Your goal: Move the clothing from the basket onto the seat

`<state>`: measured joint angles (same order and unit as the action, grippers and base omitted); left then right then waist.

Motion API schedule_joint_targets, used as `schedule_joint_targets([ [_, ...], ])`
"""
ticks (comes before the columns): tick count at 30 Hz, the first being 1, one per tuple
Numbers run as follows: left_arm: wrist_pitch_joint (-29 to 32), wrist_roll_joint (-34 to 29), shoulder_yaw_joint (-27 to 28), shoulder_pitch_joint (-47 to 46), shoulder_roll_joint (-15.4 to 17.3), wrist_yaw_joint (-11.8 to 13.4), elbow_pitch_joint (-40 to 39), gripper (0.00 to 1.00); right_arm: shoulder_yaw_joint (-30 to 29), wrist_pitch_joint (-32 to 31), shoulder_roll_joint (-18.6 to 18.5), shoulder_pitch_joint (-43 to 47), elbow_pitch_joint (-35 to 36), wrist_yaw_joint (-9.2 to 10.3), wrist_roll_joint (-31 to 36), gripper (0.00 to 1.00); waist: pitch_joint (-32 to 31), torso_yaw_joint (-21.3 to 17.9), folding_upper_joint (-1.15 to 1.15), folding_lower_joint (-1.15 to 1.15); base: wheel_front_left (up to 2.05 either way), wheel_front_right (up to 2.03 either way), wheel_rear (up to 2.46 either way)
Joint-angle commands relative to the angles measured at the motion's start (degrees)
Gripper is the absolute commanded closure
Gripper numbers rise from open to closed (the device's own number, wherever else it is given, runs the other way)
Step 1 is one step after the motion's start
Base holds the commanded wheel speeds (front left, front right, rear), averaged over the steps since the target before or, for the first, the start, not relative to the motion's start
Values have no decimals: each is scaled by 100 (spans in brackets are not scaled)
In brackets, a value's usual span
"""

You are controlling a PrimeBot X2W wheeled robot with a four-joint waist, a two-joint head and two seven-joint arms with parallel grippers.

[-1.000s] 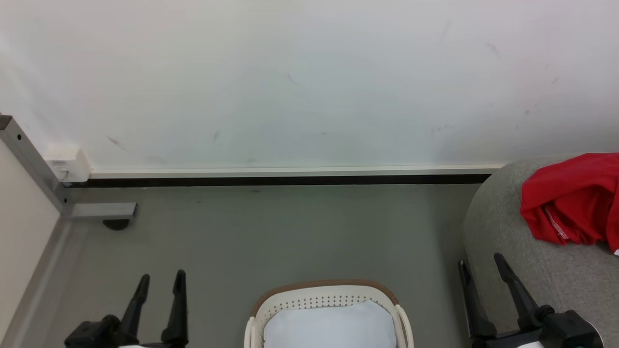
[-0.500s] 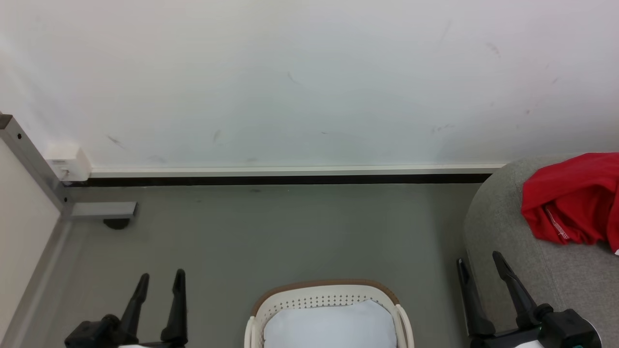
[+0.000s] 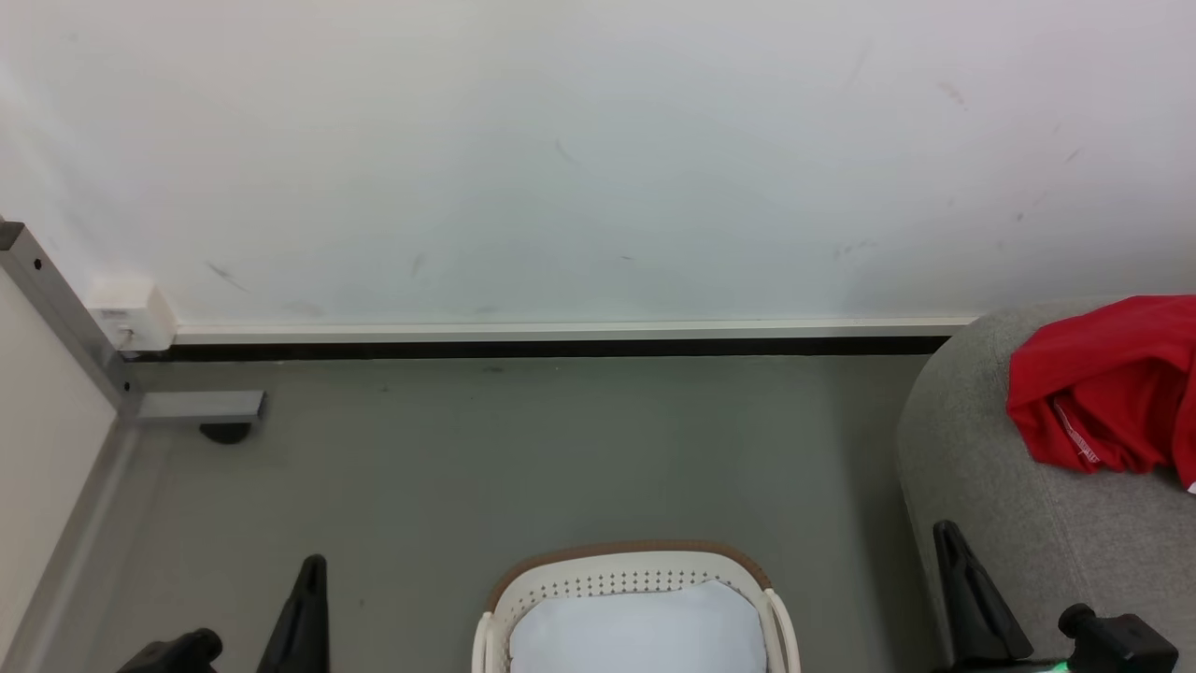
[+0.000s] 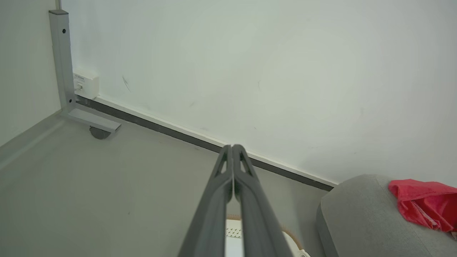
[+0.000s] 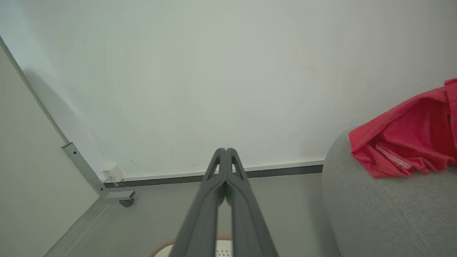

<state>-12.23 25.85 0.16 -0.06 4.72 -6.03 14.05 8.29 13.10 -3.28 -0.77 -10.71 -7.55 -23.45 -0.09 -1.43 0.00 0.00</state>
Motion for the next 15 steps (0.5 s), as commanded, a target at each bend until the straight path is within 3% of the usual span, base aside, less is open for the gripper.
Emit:
schedule_joint_targets([
  [1, 47, 252, 61, -152, 31, -22, -89, 100, -56, -32, -41, -136, 70, 1, -289, 100, 0, 3, 0, 0, 0, 0, 0],
  [15, 361, 1409, 153, -232, -7, -4, -138, 100, -168, -262, -143, -245, -11, 2, -1602, 100, 1, 19, 0, 0, 0, 0, 0],
])
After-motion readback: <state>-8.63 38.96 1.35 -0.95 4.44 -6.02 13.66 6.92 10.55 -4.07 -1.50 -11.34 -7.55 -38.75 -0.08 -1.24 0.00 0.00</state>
